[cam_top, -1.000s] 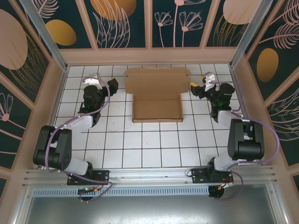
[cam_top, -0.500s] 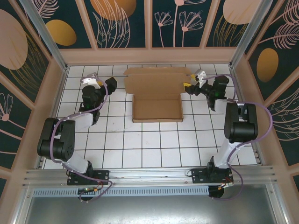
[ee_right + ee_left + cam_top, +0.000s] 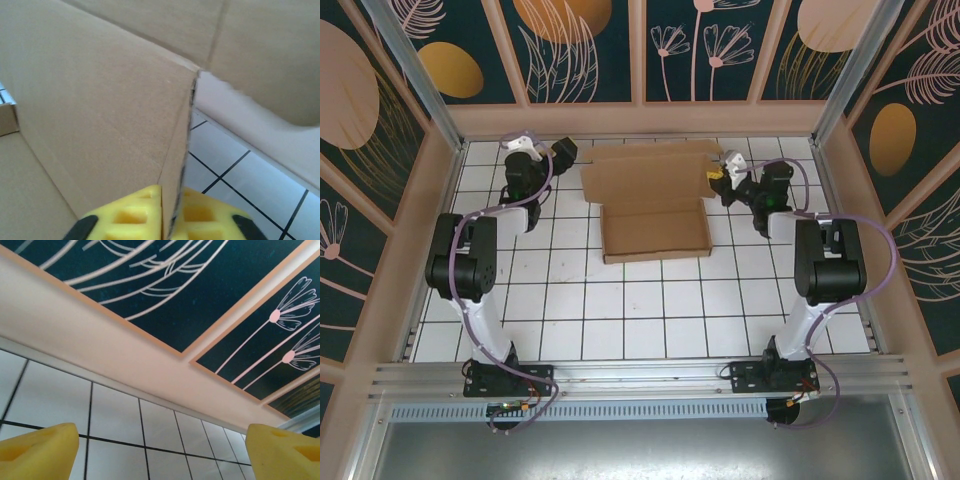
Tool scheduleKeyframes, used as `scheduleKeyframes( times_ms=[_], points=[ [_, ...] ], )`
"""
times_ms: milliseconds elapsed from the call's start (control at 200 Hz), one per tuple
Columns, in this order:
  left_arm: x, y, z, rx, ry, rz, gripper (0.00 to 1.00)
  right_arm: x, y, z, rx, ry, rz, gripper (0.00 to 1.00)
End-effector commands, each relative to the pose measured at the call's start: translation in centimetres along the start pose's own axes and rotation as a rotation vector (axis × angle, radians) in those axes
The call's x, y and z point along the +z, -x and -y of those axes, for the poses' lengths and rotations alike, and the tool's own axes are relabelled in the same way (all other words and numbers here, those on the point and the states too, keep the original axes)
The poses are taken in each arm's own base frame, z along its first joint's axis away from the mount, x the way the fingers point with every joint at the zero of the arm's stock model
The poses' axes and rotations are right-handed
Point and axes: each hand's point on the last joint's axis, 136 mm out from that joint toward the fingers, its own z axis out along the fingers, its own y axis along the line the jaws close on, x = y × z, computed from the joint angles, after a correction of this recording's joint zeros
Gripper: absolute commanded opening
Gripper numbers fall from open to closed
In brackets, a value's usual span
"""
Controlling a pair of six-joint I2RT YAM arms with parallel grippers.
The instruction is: Fold the paper box
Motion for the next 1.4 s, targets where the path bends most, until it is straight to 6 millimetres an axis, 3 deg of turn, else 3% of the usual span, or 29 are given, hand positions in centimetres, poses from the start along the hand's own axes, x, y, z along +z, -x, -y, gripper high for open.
scheduleKeyframes(
  times_ms=[0, 260, 465, 636, 726, 756, 791, 896, 961, 1066, 1101, 1161, 1396],
  points=[
    [0.8, -0.4, 1.2, -0.055, -0.106, -0.020, 0.86, -0.3, 0.9, 0.9, -0.034, -0.118, -0.017, 0.06],
    [0.4, -1.5, 2.3, -0.127, -0.230, -0.030, 0.84, 1.5, 2.4, 0.2, 0.099, -0.290, -0.041, 0.03],
    [-0.3, -1.5, 2.4, -0.157, -0.240, -0.017, 0.83, 2.9, 3.7, -0.3, 0.258, -0.586, -0.002, 0.00],
    [-1.0, -1.3, 2.3, -0.172, -0.227, 0.002, 0.83, 4.0, 3.8, -2.2, 0.362, -0.718, 0.045, 0.01],
    [-1.3, -0.9, 2.1, -0.165, -0.201, 0.020, 0.83, 4.3, 2.9, -1.7, 0.381, -0.789, 0.035, 0.01],
    [-1.4, -0.5, 2.2, -0.157, -0.190, 0.032, 0.83, 4.9, 3.0, -2.3, 0.374, -0.784, 0.025, 0.02],
    [-1.9, -1.0, 1.4, -0.154, -0.155, 0.023, 0.84, 4.9, 3.1, -2.2, 0.363, -0.789, 0.019, 0.02],
    [-2.8, 0.1, -0.1, -0.123, -0.059, 0.050, 0.85, 5.0, 3.5, -2.4, 0.317, -0.748, 0.012, 0.01],
    [-3.7, 1.3, -1.4, -0.086, 0.020, 0.065, 0.85, 4.7, 2.6, -1.6, 0.304, -0.712, -0.029, 0.01],
    [-6.8, 4.4, -5.3, 0.028, 0.256, 0.145, 0.86, 4.5, 1.2, -1.3, 0.260, -0.655, -0.101, 0.01],
    [-8.3, 6.1, -5.0, 0.084, 0.285, 0.186, 0.86, 4.3, 0.9, -1.3, 0.253, -0.640, -0.108, 0.01],
    [-9.6, 7.0, -4.8, 0.186, 0.325, 0.194, 0.85, 4.1, 0.5, -1.4, 0.251, -0.613, -0.113, 0.00],
    [-12.2, 7.2, 0.0, 0.550, 0.150, 0.237, 0.82, 5.1, 0.7, -2.4, 0.219, -0.513, -0.107, 0.01]
  ],
)
